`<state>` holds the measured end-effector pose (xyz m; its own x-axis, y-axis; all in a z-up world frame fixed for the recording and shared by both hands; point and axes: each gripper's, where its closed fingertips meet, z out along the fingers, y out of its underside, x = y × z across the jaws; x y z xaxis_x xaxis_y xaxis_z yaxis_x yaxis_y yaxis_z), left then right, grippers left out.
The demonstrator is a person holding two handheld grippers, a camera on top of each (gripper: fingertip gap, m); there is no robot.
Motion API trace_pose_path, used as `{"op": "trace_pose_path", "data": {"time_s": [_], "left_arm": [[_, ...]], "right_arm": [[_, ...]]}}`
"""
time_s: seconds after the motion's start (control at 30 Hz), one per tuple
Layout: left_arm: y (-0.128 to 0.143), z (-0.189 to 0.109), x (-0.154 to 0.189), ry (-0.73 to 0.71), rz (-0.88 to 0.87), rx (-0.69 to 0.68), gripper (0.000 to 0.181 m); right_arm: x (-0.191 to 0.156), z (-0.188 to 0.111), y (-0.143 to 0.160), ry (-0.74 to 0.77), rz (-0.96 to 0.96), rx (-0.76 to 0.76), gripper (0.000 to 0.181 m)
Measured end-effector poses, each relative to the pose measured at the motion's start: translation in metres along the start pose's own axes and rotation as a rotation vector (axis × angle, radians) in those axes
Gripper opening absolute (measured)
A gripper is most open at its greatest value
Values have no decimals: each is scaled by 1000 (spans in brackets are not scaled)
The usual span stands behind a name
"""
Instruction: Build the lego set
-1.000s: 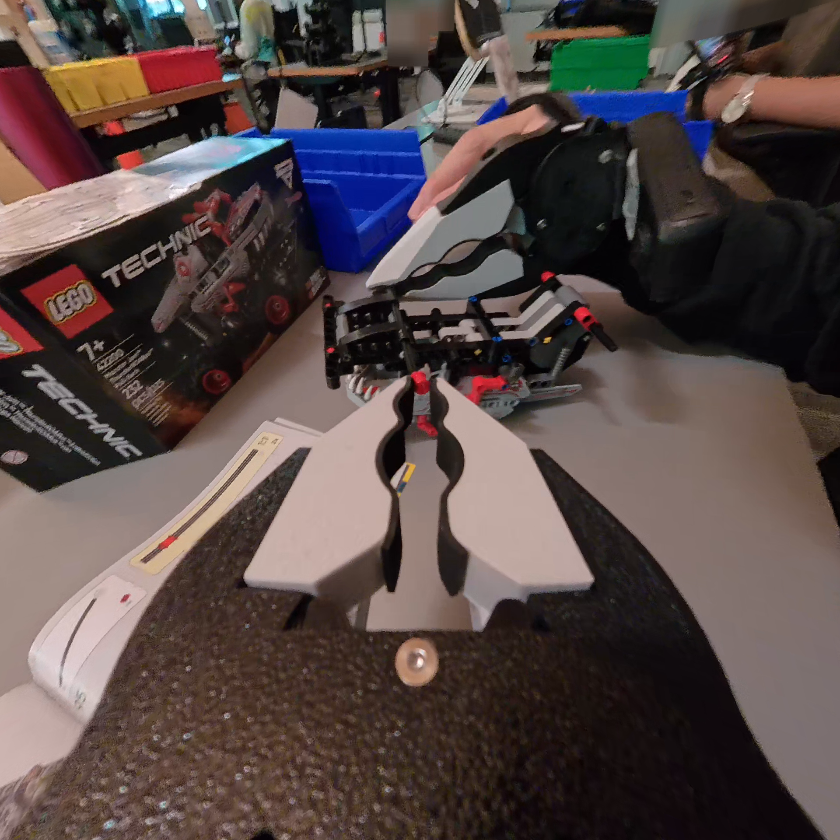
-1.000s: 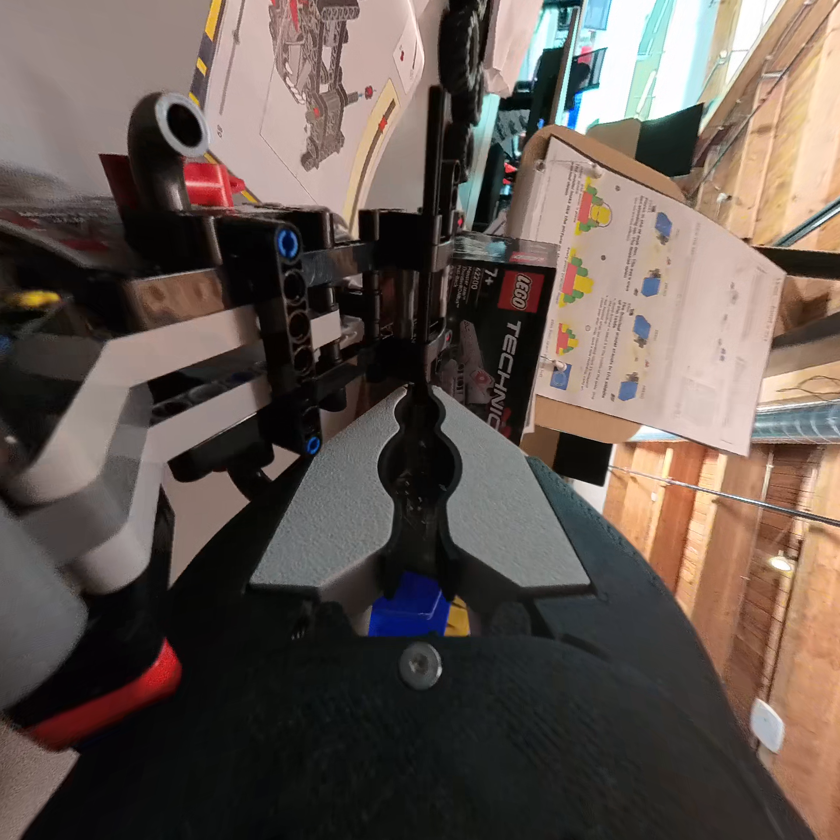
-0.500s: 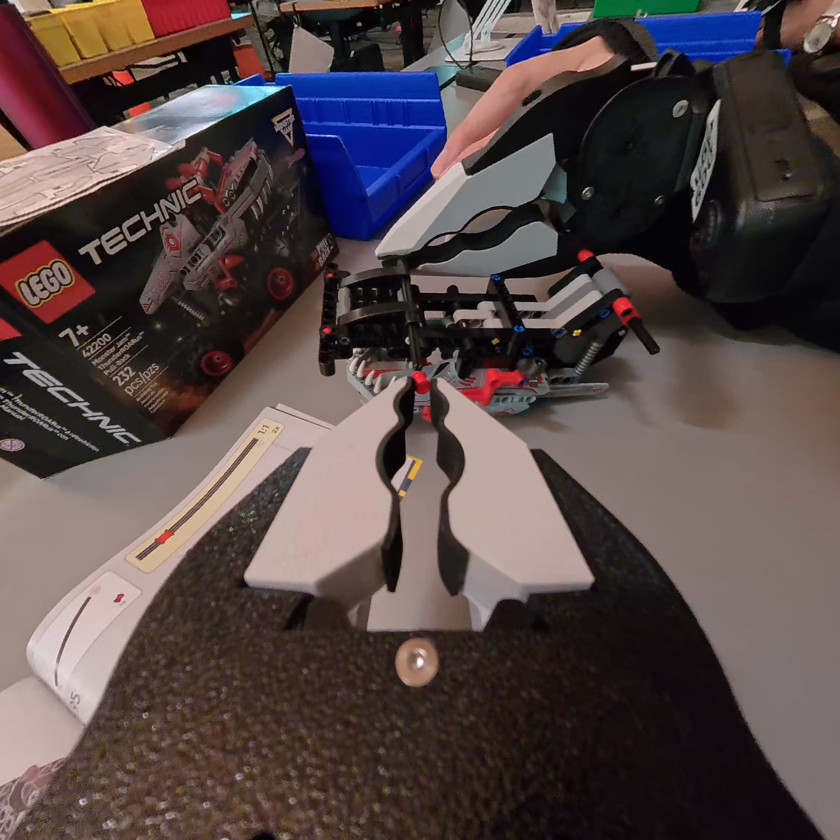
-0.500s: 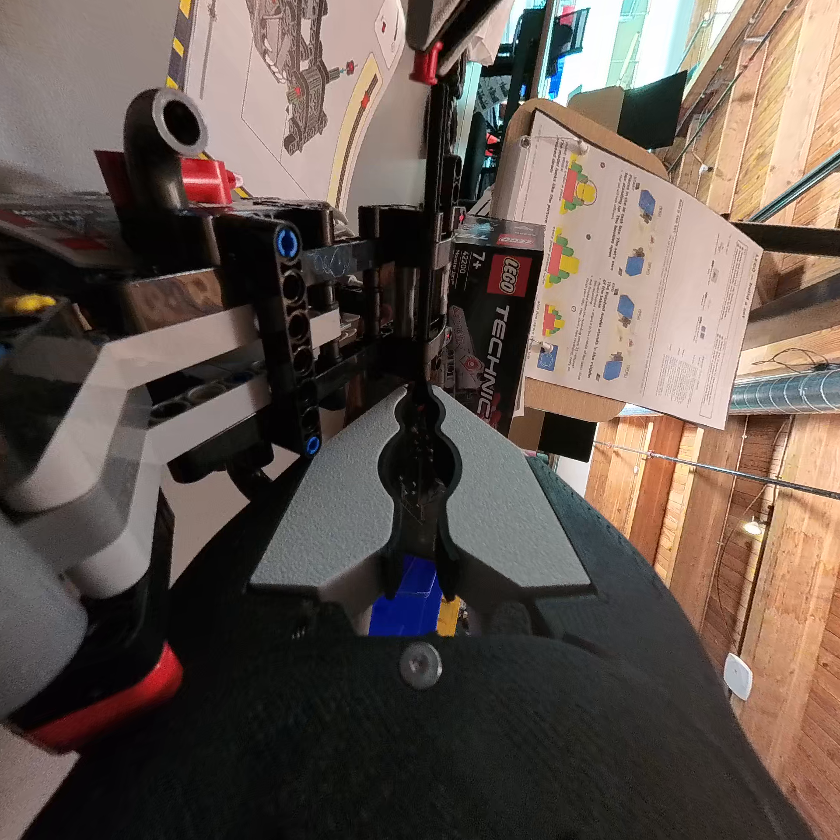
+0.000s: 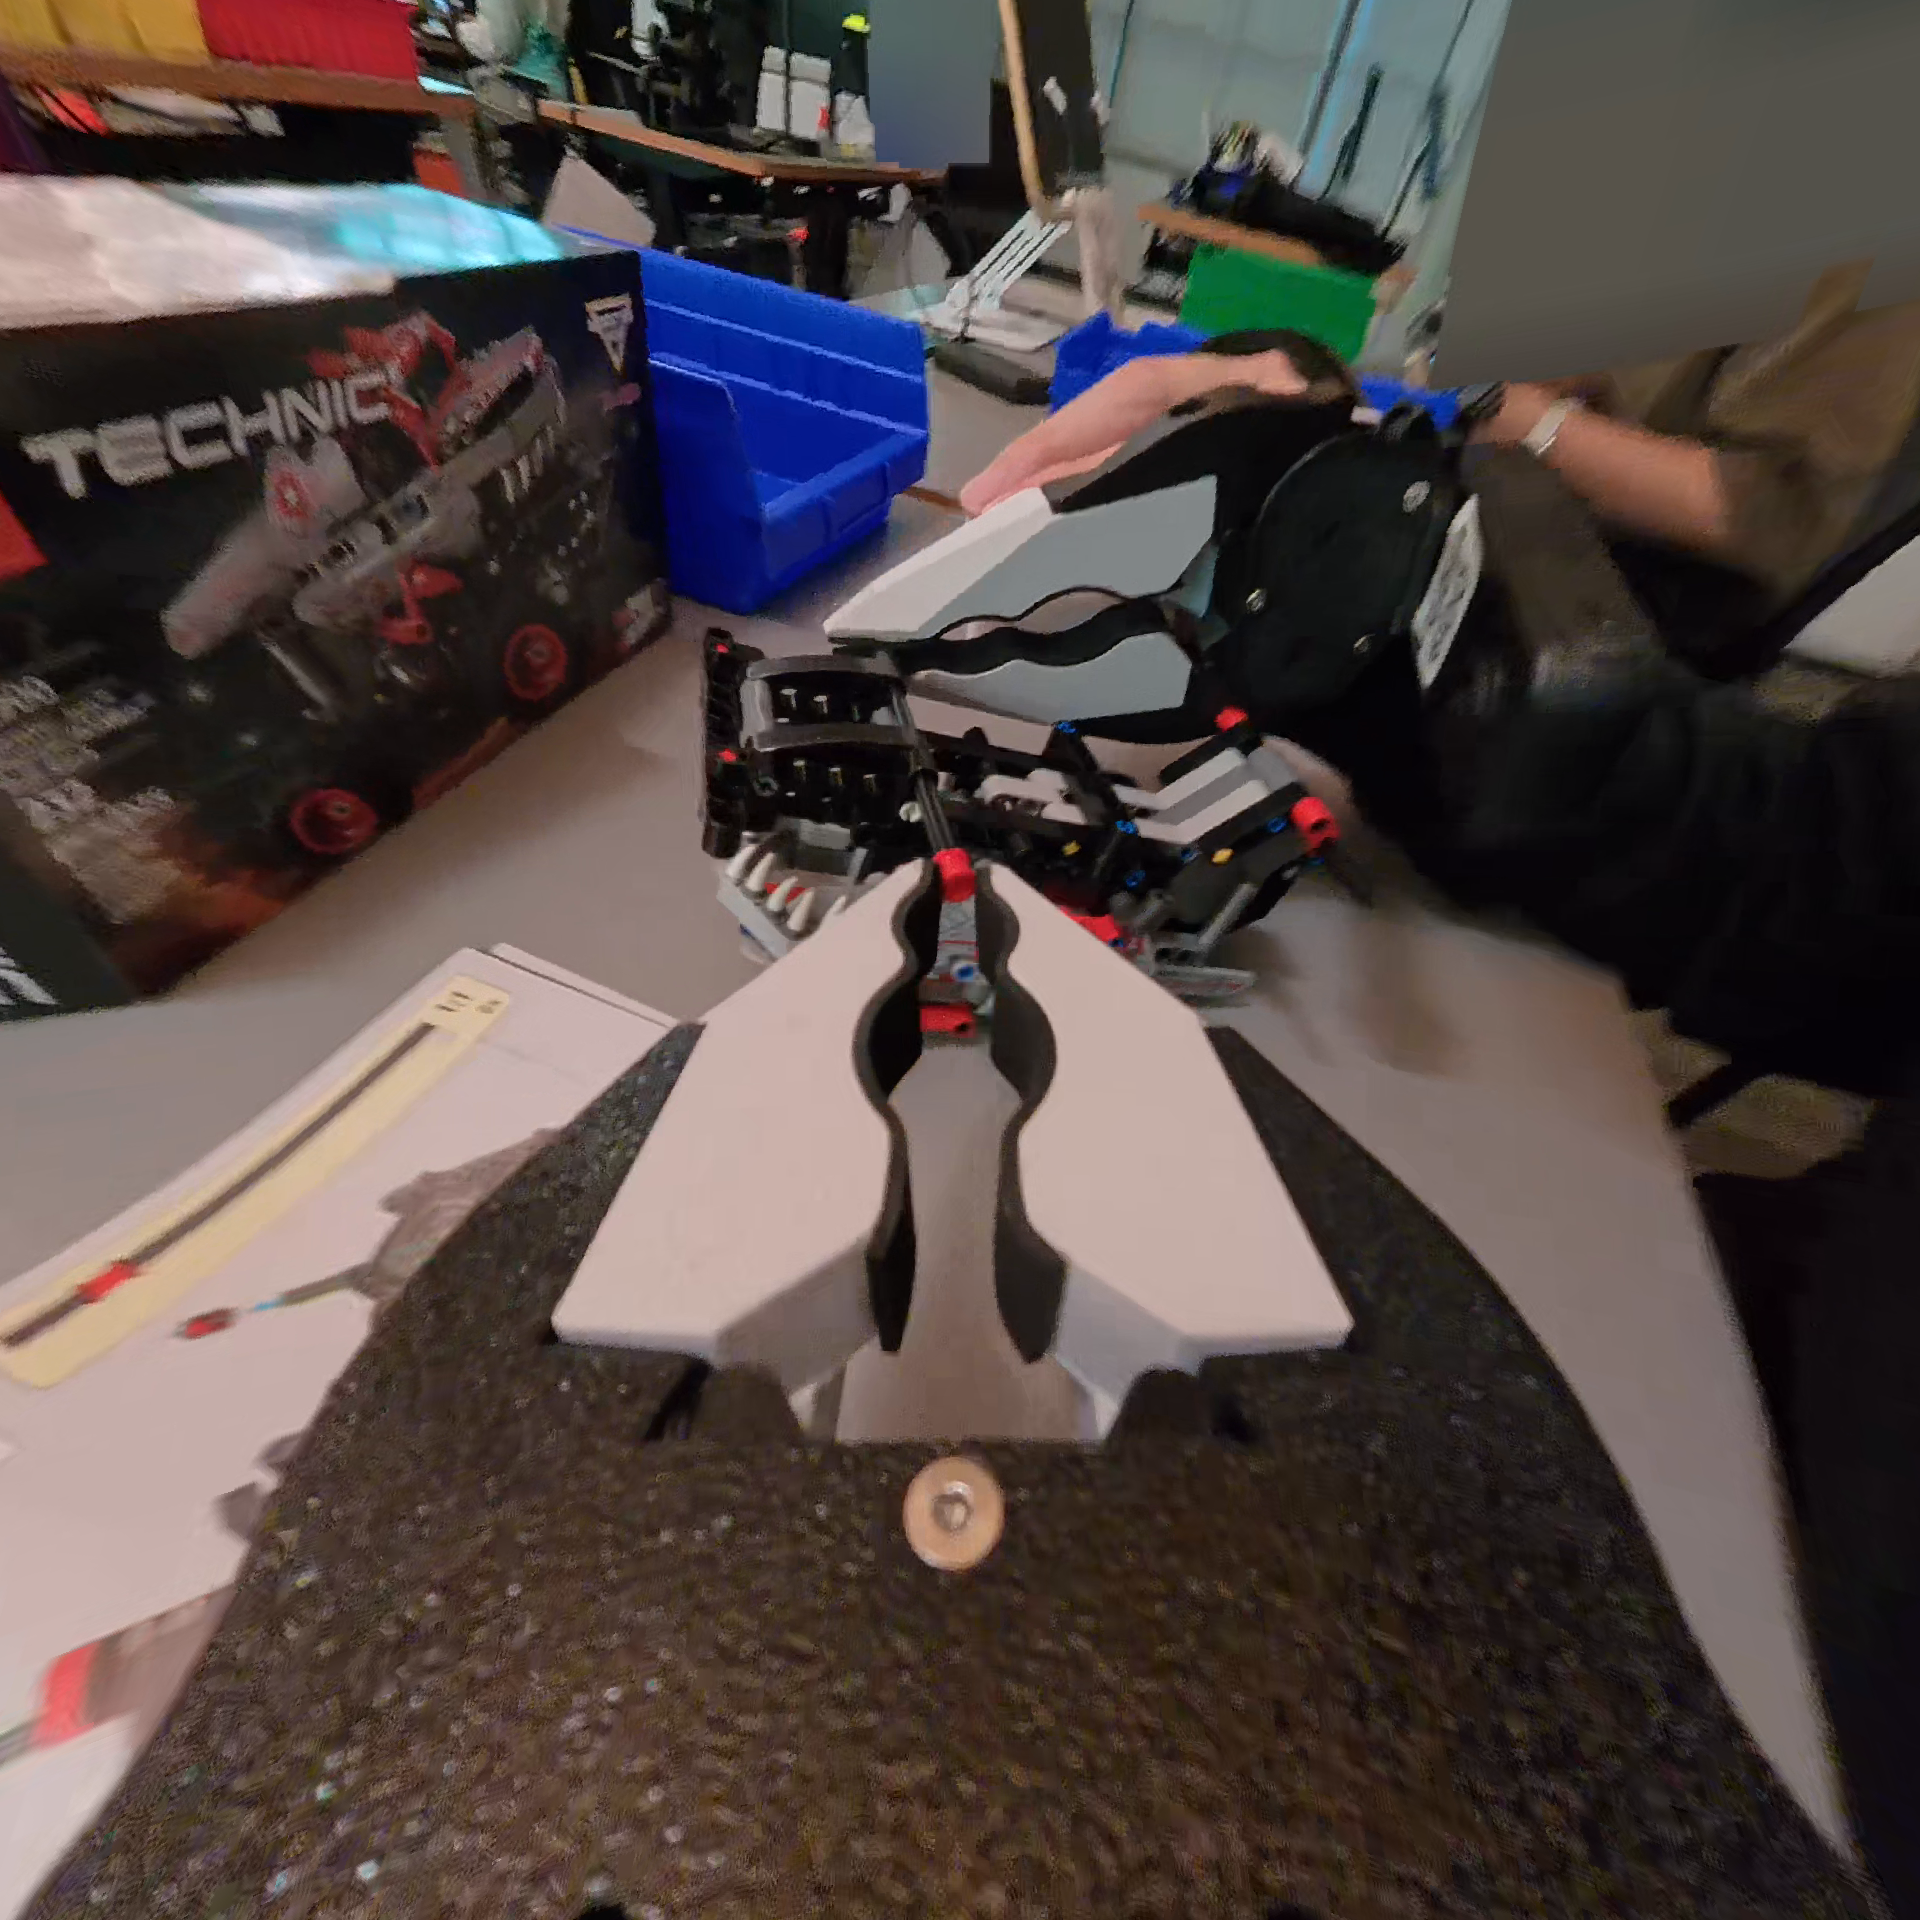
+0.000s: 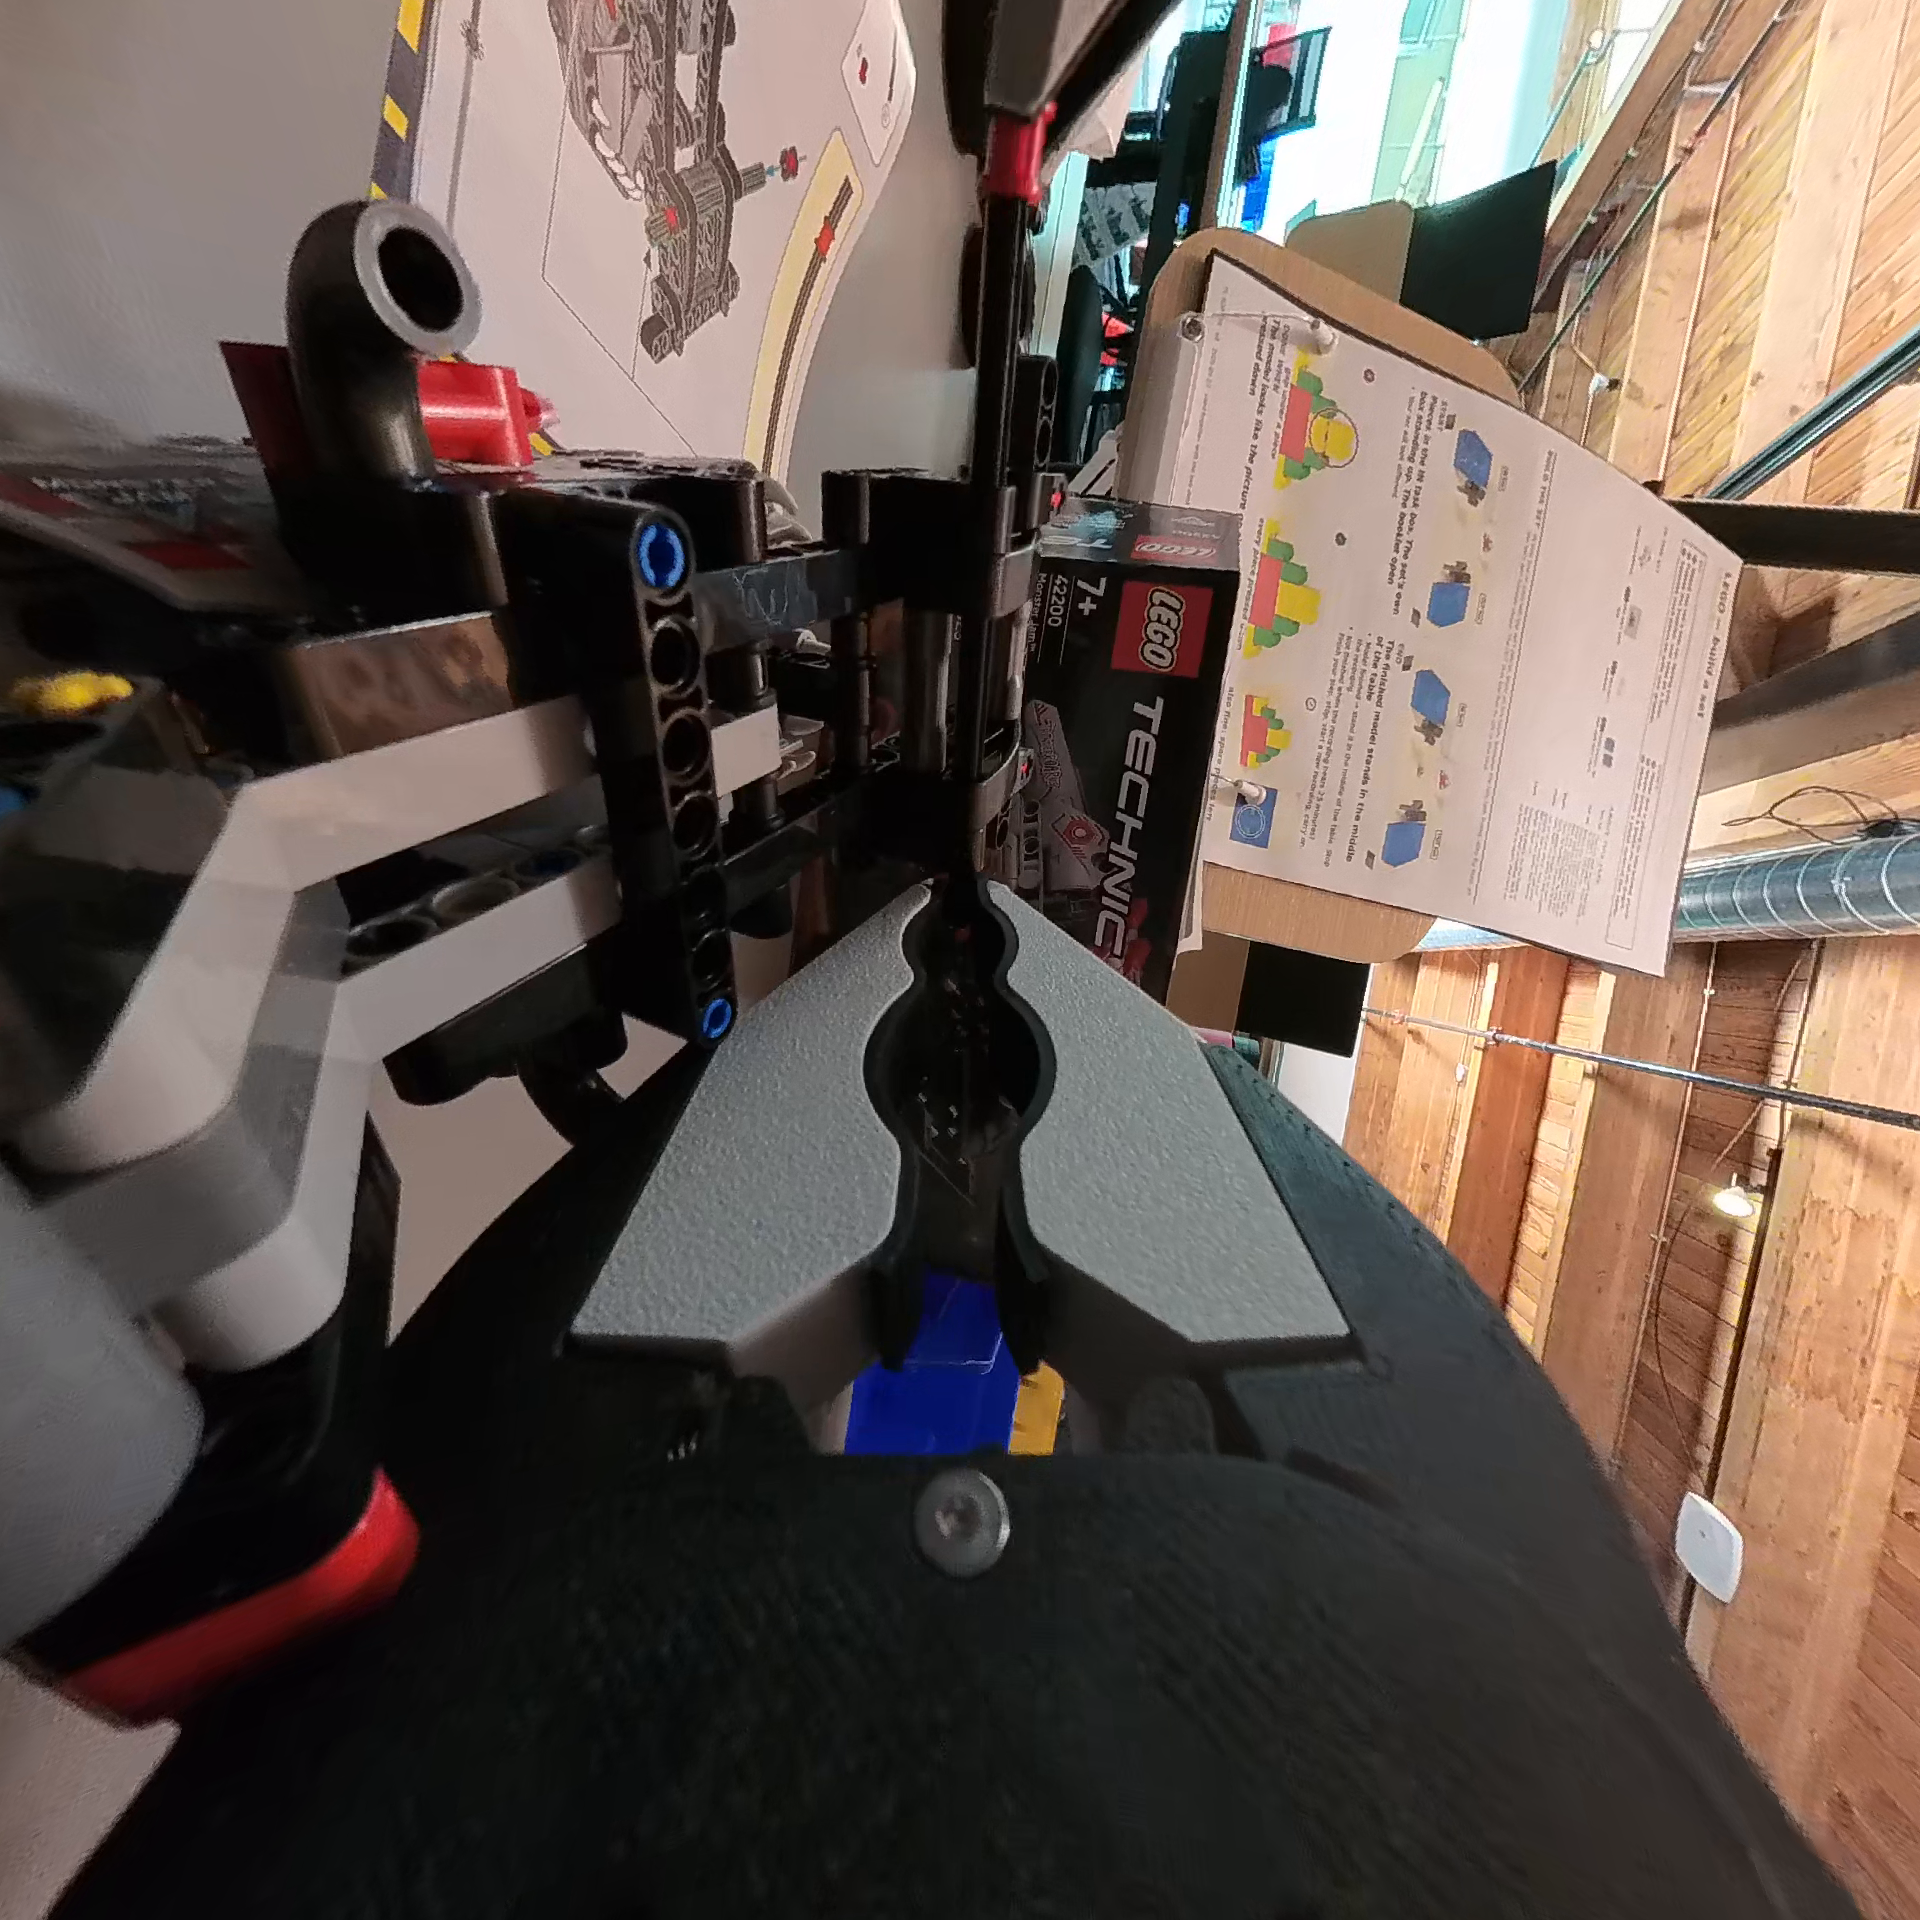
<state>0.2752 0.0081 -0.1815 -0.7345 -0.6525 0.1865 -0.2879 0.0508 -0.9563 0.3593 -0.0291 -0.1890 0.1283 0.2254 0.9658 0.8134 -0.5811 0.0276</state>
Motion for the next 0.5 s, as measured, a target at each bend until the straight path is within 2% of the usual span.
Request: {"op": "trace_pose_path", "data": {"time_s": [0.1,0.17,0.3,0.43,0.5], "left_arm": [[-3,-1,-1,92,-194,45,4],[-4,0,-3,112,-250,61,4],[-4,1,-4,52,-90,25,4],[-1,0,-5,-41,171,-31,4],[1,1,-6,-61,177,-33,4]], "right_arm": [[0,0,0,1,-3,-1,1],[0,0,1,-3,-8,-14,1],[-1,1,2,-13,11,-25,2],[-1,2,1,-21,41,-19,2],[-1,2,2,-23,44,-20,3]]}}
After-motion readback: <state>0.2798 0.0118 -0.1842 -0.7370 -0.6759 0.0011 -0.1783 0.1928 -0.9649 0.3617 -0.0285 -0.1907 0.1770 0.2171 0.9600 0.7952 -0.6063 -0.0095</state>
